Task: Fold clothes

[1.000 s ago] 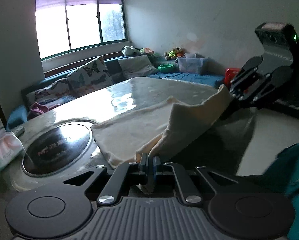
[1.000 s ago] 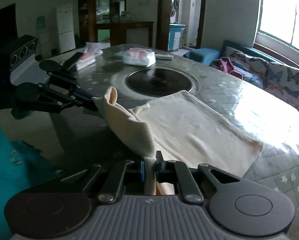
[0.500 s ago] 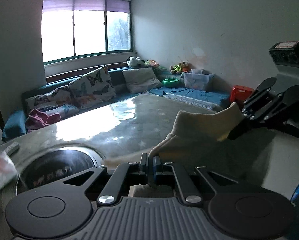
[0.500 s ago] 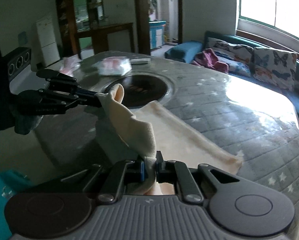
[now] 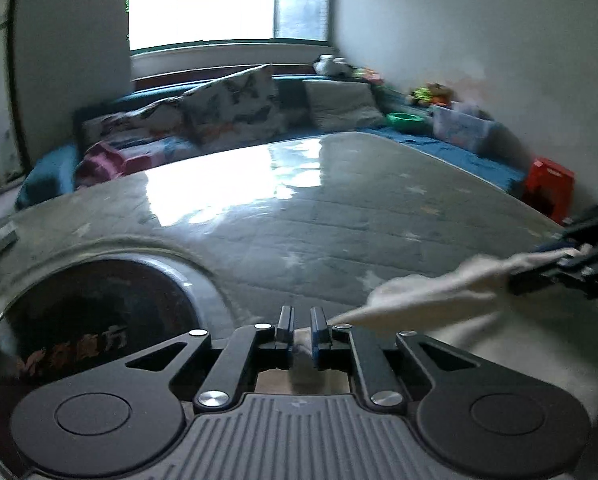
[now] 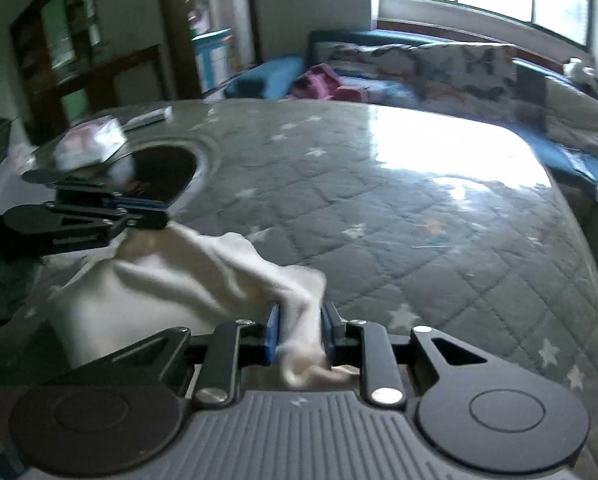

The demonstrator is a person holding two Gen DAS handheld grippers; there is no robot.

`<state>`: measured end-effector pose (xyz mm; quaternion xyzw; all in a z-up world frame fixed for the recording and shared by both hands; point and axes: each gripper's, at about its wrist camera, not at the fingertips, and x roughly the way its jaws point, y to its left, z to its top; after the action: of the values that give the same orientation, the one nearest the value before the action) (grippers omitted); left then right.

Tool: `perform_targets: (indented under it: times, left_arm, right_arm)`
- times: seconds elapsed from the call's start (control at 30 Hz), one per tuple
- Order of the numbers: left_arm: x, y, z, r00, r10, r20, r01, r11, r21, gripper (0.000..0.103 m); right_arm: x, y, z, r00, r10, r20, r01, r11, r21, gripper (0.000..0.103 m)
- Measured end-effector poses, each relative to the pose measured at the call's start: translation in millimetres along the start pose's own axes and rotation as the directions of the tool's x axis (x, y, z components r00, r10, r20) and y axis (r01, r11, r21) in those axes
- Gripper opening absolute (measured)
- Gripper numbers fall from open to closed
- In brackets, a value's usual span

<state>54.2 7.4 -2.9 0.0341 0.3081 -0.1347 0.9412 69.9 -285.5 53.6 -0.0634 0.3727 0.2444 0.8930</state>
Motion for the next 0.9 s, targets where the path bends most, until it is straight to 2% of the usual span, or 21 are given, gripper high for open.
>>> perform_targets:
  times: [0.1, 0.23, 0.37, 0.5, 0.57, 0.7, 0.9]
  left_arm:
    - [-8.2, 9.7, 4.6, 1.000, 0.025, 0.012, -0.024, 0.998, -0.050, 0.010]
    - [-30.5, 0.6, 2.8, 0.999, -0.035, 0.031, 0.037, 0.998, -0.050, 0.010]
    - [-43.2, -25.0, -10.5, 0.990, -0.139, 0.027, 0.139, 0.990, 0.005, 0.010]
    - [-41.4, -33.1, -29.7, 0.991, -0.136, 0.002, 0.136, 0.990, 0.027, 0.010]
    - [-38.3, -29.6, -36.5, 0.992, -0.126, -0.008, 0.126, 0.992, 0.011, 0.011]
    - [-36.7, -18.5, -43.2, 0.987, -0.158, -0.009, 0.157, 0.984, -0.082, 0.011]
    - [-48.5, -19.5, -50.7, 0.986, -0.164, -0.016, 0.160, 0.978, -0.130, 0.011]
  right_arm:
    - [-10.9, -1.5, -2.8, 0.996, -0.070, 0.053, 0.069, 0.997, 0.024, 0.026]
    - [-24.3, 4.3, -5.6, 0.995, -0.029, 0.092, 0.025, 0.999, 0.047, 0.025]
    - [-13.9, 13.6, -5.4, 0.997, 0.014, 0.072, -0.017, 0.999, 0.047, 0.025]
    - [11.4, 9.1, -8.1, 0.999, -0.010, 0.036, 0.007, 0.995, 0.095, 0.025]
    - [18.5, 7.4, -12.0, 0.999, -0.021, 0.040, 0.016, 0.994, 0.109, 0.025]
    - [21.7, 9.6, -15.7, 0.997, -0.037, 0.061, 0.030, 0.994, 0.102, 0.026]
    - [14.6, 21.2, -25.3, 0.998, -0.033, 0.045, 0.033, 0.999, 0.008, 0.026]
